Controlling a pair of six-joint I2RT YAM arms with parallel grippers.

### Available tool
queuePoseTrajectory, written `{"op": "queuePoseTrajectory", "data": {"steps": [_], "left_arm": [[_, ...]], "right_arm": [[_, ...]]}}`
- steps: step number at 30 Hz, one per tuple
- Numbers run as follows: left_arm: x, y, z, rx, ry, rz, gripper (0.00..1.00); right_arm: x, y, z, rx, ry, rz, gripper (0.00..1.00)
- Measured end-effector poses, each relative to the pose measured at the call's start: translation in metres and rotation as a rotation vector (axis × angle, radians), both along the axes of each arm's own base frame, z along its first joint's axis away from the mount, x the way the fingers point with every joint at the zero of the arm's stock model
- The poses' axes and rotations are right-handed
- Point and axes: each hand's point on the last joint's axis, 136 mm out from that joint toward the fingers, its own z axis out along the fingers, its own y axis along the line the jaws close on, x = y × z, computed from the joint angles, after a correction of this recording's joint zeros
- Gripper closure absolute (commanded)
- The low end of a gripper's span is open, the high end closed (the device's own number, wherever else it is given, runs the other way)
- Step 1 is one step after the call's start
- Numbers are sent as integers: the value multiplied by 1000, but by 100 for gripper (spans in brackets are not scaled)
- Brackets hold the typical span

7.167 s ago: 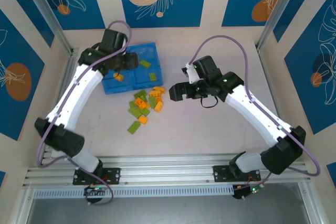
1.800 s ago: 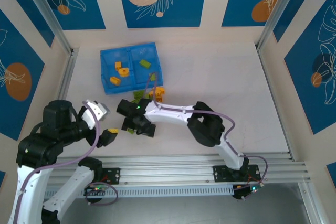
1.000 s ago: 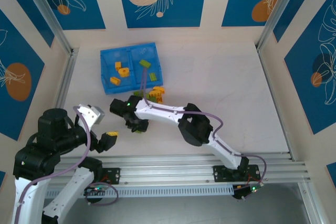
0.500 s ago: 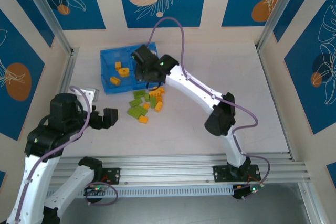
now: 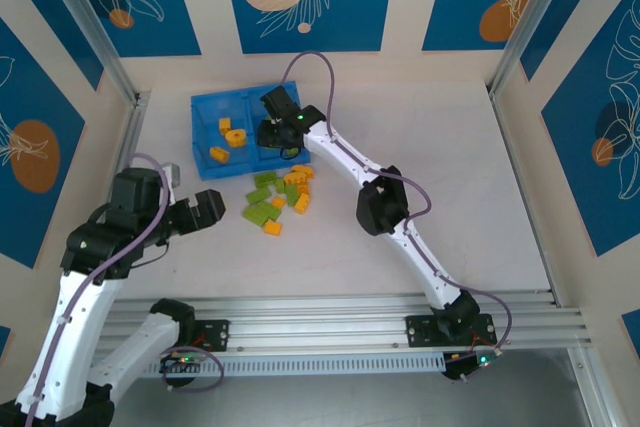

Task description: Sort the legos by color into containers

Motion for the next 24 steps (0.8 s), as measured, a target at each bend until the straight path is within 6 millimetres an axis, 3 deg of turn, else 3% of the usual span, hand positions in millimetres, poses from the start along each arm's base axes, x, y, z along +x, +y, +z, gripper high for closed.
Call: {"op": "queuePoseTrajectory", "data": {"steps": [4, 7, 11, 14, 18, 21, 24], "left_arm": [[7, -2, -18, 8, 76, 14, 0], [15, -8, -33, 4, 123, 9, 0], [24, -24, -56, -23, 185, -35, 0], [33, -51, -69, -3, 205, -132, 0], [41, -103, -96, 64, 254, -316, 4], [56, -135, -119, 126, 310, -391, 16], [76, -159, -137, 166, 336, -429, 27]], "right_arm": [[7, -1, 16, 48, -17, -5, 47], [8, -7, 39, 83, -19, -6, 46], [-8, -21, 97, 137, -28, 10, 44], [-39, -47, 146, 142, -42, 31, 42], [-108, -100, 195, 187, -43, 91, 40], [-156, -153, 200, 221, -29, 96, 34], [-189, -200, 181, 209, 8, 57, 27]]}}
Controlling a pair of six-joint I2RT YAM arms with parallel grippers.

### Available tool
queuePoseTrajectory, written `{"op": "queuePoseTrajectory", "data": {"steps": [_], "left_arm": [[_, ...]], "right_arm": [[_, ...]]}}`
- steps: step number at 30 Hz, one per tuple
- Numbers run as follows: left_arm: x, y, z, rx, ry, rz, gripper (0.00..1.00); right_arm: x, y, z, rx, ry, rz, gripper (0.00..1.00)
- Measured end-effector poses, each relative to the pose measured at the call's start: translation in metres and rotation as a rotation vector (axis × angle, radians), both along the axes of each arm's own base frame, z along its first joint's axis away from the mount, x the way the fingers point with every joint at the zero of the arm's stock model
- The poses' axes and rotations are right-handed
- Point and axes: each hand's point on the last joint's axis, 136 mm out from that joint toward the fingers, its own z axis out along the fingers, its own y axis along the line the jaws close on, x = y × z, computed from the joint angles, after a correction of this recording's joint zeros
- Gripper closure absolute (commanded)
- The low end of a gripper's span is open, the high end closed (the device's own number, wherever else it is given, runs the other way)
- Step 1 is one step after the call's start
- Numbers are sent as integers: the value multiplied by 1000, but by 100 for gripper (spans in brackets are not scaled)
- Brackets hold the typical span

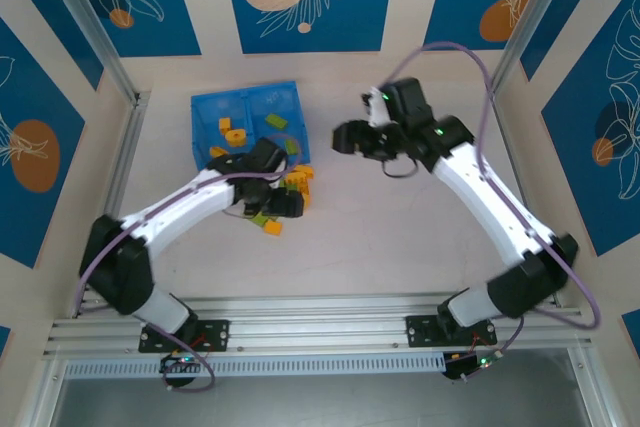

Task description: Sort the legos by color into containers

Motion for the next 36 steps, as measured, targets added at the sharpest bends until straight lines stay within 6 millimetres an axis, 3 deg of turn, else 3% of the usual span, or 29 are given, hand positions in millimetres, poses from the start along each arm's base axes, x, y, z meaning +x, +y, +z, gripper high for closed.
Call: {"op": "queuePoseTrajectory", "data": {"steps": [4, 9, 16, 21, 25, 30, 36], "left_arm": [[23, -18, -18, 38, 8, -28, 42], [43, -36, -41, 92, 16, -73, 43], [51, -49, -68, 182, 21, -128, 55], [61, -50, -70, 214, 5, -119, 66], [65, -49, -70, 229, -3, -113, 65], [69, -46, -70, 269, -38, -121, 50], [71, -43, -75, 346, -82, -184, 48]], "right_arm": [[-38, -31, -29, -33, 58, -17, 24], [-70, -59, -43, -40, 90, -64, 24], [-78, -78, -46, -26, 96, -130, 23], [-79, -80, -46, -13, 108, -134, 23], [-81, -80, -48, -10, 126, -118, 23], [-82, -77, -51, -6, 139, -93, 23], [-80, -72, -51, 8, 159, -70, 23]]}}
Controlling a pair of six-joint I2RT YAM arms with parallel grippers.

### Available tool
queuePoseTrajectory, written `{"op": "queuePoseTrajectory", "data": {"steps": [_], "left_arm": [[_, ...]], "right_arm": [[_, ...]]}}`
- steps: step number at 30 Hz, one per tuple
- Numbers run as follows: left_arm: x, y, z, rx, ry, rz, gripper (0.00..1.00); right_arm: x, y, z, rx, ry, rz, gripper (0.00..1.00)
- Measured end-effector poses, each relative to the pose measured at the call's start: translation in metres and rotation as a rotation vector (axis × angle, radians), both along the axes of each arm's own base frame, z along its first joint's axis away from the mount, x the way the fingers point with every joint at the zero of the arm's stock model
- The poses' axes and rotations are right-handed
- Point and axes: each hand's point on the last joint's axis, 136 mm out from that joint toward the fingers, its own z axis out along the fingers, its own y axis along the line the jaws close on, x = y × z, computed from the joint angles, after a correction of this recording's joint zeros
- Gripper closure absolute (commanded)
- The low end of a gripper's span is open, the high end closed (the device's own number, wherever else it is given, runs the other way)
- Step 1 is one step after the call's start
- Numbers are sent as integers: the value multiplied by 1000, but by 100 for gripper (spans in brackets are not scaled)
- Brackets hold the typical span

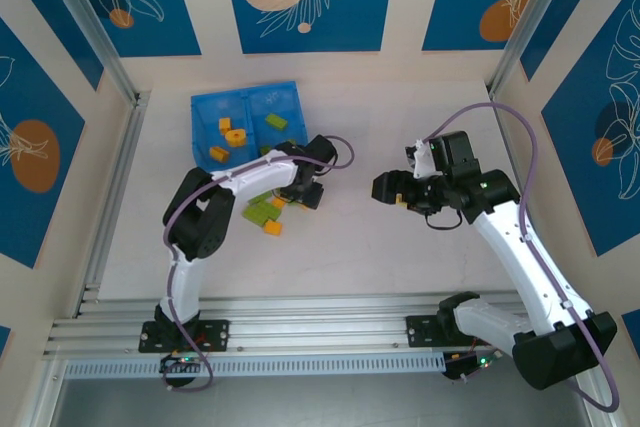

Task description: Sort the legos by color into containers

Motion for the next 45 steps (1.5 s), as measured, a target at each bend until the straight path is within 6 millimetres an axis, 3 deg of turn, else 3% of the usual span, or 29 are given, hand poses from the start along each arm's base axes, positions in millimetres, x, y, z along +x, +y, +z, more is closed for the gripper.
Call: {"op": "queuePoseTrajectory", "data": {"steps": [6, 14, 19, 25, 30, 34, 39, 42, 45], "left_arm": [[9, -9, 2, 5, -24, -40, 46], [2, -9, -23, 35, 31, -62, 45], [1, -12, -23, 33, 31, -69, 59], [-2, -15, -22, 29, 31, -67, 69], [-7, -19, -16, -5, 43, -50, 73], [-7, -21, 19, -68, -1, -28, 75], [0, -12, 100, -192, -136, 35, 79], [14, 12, 144, -250, -221, 122, 79], [40, 58, 171, -269, -292, 270, 79]], "right_arm": [[-2, 1, 6, 3, 5, 12, 22], [-5, 2, 7, 14, 18, 19, 22], [0, 4, 3, 9, 37, 36, 22], [24, -2, 3, 5, 35, 39, 22], [21, 8, 9, 45, 12, 111, 22], [15, 17, 15, 87, 0, 161, 22], [18, 21, 21, 111, -25, 171, 22], [21, 24, 25, 125, -45, 166, 22], [23, 27, 29, 137, -57, 159, 22]]}}
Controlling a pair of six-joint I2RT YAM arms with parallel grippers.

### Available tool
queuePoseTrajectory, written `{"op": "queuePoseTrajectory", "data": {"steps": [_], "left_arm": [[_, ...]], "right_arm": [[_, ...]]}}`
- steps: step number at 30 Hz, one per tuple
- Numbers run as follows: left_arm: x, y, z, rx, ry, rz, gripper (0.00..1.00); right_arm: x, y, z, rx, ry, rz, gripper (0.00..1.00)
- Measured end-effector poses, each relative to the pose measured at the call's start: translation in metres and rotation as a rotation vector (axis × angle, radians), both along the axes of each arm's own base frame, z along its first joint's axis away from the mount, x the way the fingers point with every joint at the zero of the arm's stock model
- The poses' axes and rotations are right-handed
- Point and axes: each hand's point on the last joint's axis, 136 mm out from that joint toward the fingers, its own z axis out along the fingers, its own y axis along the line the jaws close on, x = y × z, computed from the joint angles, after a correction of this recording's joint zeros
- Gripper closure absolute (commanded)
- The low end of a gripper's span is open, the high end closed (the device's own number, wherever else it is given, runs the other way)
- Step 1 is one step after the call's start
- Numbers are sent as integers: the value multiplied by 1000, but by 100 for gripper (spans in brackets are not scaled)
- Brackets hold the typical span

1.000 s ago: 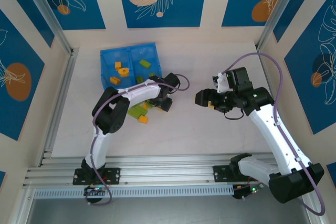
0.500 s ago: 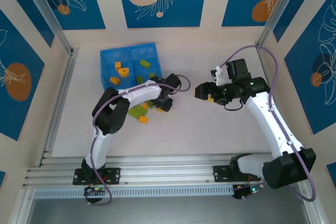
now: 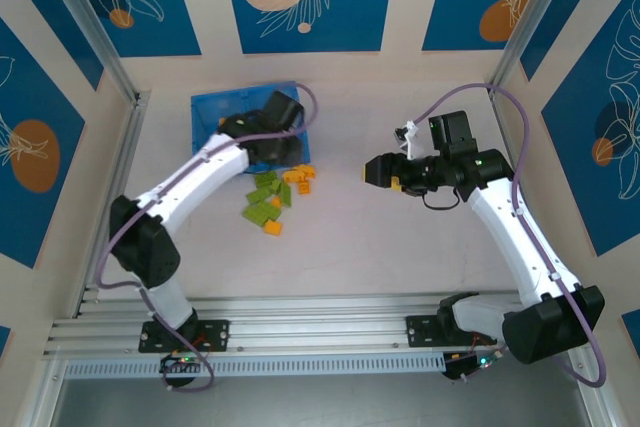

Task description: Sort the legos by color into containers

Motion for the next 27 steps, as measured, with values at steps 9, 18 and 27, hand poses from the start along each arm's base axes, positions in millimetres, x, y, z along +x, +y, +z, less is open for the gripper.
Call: {"op": "queuePoseTrajectory", "data": {"steps": [9, 18, 27], "left_arm": [[75, 147, -21, 14, 39, 417, 76], [121, 171, -125, 10, 255, 496, 54], [134, 158, -91, -73, 187, 446, 43]], "right_arm": [[5, -2, -1, -20, -4, -35, 22], [2, -8, -3, -50, 2, -61, 22], [7, 2, 4, -63, 1, -41, 22]]}}
